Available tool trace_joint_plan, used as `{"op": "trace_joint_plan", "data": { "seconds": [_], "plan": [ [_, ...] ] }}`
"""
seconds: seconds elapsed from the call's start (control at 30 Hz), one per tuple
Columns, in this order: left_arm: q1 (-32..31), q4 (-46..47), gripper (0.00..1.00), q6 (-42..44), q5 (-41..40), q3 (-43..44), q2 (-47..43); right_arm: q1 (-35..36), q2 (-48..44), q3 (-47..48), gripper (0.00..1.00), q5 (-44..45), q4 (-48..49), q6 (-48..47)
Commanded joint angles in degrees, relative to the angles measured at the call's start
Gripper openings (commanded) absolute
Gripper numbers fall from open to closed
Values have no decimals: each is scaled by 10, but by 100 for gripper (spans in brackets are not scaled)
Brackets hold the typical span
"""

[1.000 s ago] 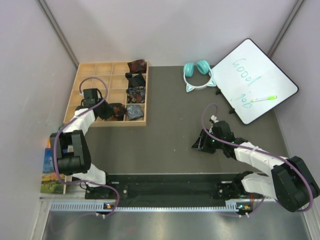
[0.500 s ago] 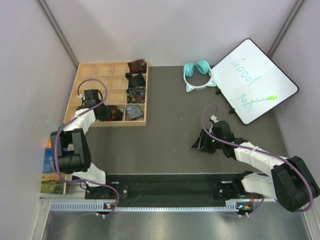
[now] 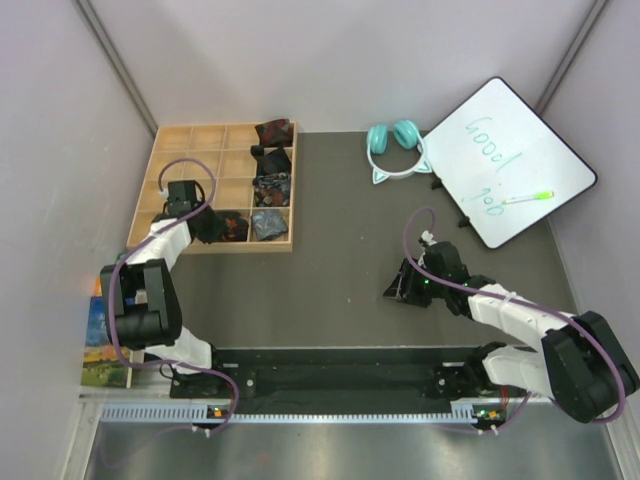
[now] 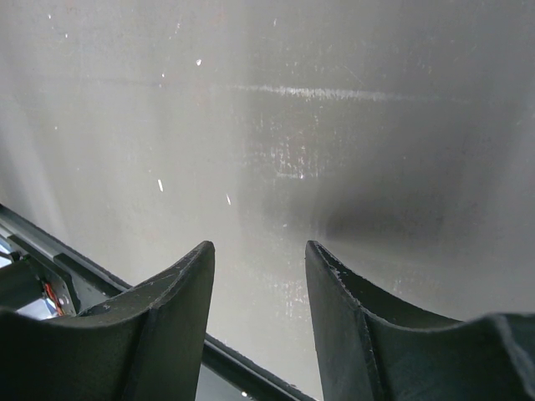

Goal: Roll the ties
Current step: Place the tie in the storage box.

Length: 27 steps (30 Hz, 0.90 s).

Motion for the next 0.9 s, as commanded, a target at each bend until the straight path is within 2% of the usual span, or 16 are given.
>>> {"op": "trace_joint_plan", "data": {
  "seconds": [0.0,0.17,0.2,0.23,0.3,0.33,0.47,0.57,0.7,0.87],
  "plan": [
    [1,18,8,15,56,-8,-1,-6,0,3,49,-3,25,-11],
    [1,-9,16,16,49,-1,-10,-6,-1,3,49,-3,25,-11],
    [1,-15,24,16,43,-1,-17,-6,-1,2,49,-3,25,-12],
    [2,-22,38,14,39,-1,-22,-6,-1,2,49,-3,25,-11],
    [1,-29,49,14,34,-1,-44,-6,-2,3,48,-3,25,-12],
    [2,-36,61,15,35,0,-51,-6,-2,1,49,-3,25,-12],
    [1,-61,80,15,46,11,-94,-6,-2,1,49,-3,26,-11],
    [1,-87,91,18,49,18,-132,-6,-3,2,49,-3,26,-11],
    [1,-111,99,26,59,9,-184,-6,-4,0,49,-3,26,-11],
    [1,-146,99,44,75,-19,-242,-6,-3,2,49,-3,27,-11]
  ]
}}
